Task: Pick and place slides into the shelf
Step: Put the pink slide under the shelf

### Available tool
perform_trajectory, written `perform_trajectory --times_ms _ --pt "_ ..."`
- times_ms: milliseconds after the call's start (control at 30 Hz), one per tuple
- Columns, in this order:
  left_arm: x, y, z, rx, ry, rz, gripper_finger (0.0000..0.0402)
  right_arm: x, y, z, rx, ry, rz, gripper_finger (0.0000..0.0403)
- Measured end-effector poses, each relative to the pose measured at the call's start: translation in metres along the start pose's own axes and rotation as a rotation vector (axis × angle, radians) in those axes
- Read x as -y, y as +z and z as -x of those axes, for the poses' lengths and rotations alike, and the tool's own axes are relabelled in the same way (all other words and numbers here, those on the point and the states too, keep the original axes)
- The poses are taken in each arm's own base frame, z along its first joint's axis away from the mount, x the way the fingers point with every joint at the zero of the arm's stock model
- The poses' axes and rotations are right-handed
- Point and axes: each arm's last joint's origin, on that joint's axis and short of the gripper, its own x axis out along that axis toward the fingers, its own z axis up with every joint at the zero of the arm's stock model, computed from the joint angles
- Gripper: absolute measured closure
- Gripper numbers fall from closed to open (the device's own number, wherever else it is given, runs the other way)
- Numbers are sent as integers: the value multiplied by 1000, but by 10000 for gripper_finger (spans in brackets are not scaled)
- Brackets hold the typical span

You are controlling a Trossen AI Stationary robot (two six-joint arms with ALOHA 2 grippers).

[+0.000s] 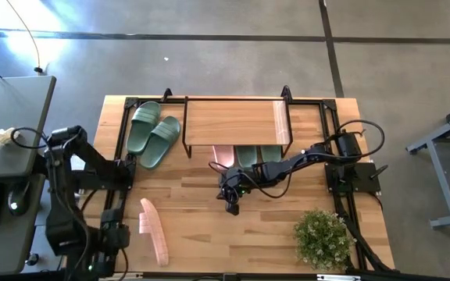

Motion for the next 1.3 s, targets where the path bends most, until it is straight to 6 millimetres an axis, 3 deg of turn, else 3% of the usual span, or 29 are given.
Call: perform_trajectory --times_ms 433,700,1100,1300 --pt "25 -21 -77 -61 316 140 211 0 0 0 0 0 28 402" --pt "24 -4 -114 -50 449 203 158 0 0 0 0 0 25 402" --pt "2 23 -119 -4 648 226 142 0 0 0 -4 -1 2 402" --pt "-2 36 -120 123 662 207 142 0 -1 0 -7 -1 2 402"
